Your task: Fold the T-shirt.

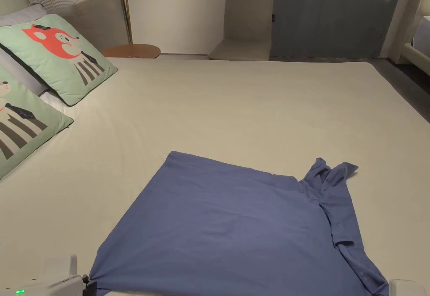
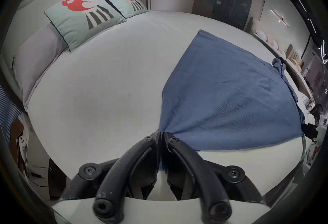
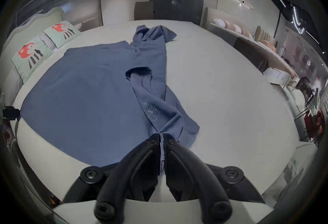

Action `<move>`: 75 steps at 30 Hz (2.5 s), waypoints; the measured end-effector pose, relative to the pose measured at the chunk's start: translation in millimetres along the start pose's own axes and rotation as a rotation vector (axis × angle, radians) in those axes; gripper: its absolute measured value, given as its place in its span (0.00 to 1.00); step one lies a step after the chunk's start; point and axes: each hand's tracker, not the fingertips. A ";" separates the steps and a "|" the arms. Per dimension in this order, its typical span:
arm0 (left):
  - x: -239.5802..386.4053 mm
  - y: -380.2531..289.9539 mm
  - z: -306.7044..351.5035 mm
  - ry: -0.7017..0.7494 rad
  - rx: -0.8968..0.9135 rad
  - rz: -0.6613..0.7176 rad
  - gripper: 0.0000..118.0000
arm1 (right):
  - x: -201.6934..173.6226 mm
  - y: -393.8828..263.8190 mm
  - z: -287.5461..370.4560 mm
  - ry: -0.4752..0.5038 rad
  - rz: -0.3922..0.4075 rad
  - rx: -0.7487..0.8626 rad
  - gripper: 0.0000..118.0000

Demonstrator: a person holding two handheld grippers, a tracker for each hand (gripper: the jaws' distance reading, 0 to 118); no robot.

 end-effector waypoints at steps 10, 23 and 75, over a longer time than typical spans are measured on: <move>28.4 39.1 26.4 -0.068 0.133 0.066 0.93 | -13.0 80.6 48.6 0.037 -0.029 0.153 0.84; 129.4 128.9 134.8 -0.161 0.743 -0.061 0.92 | -46.7 166.5 123.8 -0.009 0.005 0.647 0.88; 205.3 306.0 -235.3 -0.153 -0.054 -0.284 0.01 | -16.3 207.4 -44.5 -0.122 0.013 0.413 0.01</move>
